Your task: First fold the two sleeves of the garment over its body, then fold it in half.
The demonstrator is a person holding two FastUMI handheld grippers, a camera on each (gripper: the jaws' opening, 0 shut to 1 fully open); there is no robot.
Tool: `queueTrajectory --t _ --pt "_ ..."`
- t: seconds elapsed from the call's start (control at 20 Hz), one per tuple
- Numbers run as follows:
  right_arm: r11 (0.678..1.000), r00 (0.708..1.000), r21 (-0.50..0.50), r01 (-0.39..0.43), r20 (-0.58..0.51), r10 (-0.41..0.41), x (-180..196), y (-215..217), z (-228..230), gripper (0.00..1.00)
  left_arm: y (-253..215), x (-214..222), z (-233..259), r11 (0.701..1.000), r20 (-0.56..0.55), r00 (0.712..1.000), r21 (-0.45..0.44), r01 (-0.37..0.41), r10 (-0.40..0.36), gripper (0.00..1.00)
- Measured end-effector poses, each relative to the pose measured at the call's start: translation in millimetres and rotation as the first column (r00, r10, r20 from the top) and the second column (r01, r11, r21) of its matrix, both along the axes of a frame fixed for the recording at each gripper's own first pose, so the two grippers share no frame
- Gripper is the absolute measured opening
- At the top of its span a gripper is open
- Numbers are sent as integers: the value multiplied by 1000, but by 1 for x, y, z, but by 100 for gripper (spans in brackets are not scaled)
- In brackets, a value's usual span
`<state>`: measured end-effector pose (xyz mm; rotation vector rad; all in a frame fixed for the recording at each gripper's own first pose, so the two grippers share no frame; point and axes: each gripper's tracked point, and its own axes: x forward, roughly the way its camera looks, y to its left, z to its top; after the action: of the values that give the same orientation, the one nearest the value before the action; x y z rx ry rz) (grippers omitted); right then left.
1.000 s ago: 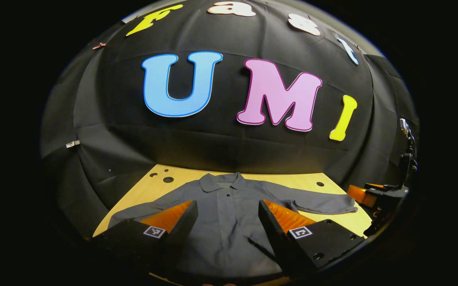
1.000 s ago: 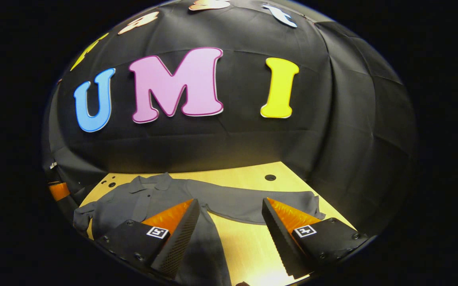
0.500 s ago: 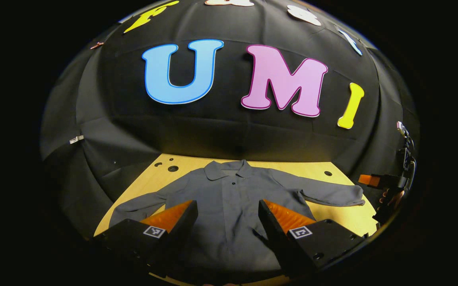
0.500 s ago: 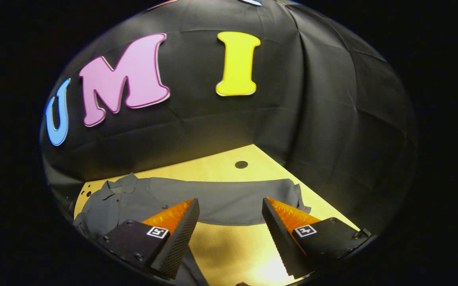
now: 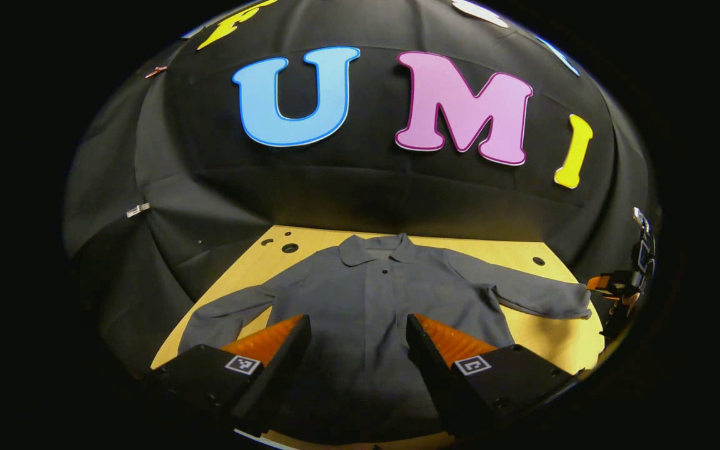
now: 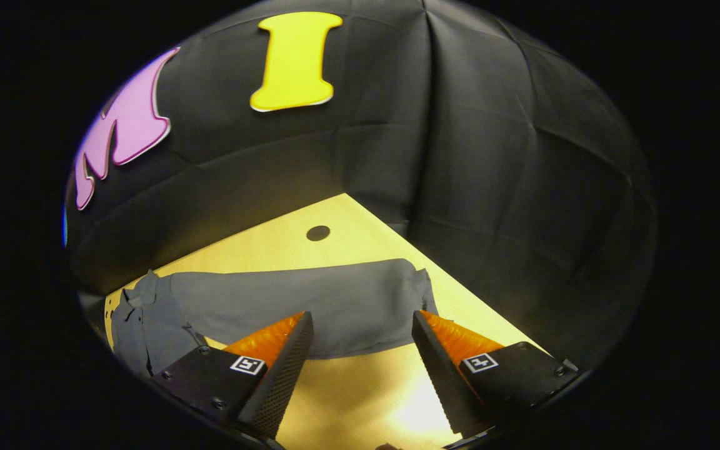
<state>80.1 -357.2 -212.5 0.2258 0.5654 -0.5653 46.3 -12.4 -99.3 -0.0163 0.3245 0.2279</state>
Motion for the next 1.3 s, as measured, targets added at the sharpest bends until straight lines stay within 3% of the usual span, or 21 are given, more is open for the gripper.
queueTrajectory --t 0.35,0.65,0.9,1.1,1.15,1.2,1.25,1.3 --pt "994 992 65 92 -92 -86 8 -55 -49 98 -22 -5 -13 999 -50 999 36 -5 7 97" --pt "979 978 138 153 -161 -131 19 -78 -83 98 -26 -2 -17 999 -67 998 51 -19 22 95" --pt "974 970 164 158 -208 -123 19 -78 -99 99 -35 5 -30 999 -115 993 44 7 -2 95" --pt "988 970 98 118 -223 -94 18 -79 -102 99 -36 7 -27 998 -102 995 61 11 -5 95" --pt "994 972 63 87 -225 -71 18 -77 -103 97 -37 6 -30 998 -106 994 59 9 -2 95" --pt "996 975 65 58 -218 -43 22 -73 -105 85 -34 6 -32 998 -112 994 60 -2 9 95" --pt "997 977 63 45 -213 -30 21 -71 -100 86 -31 5 -34 998 -120 993 57 -9 16 96" --pt "996 979 83 30 -205 -13 26 -68 -98 67 -30 2 -36 998 -124 992 52 -17 23 96"
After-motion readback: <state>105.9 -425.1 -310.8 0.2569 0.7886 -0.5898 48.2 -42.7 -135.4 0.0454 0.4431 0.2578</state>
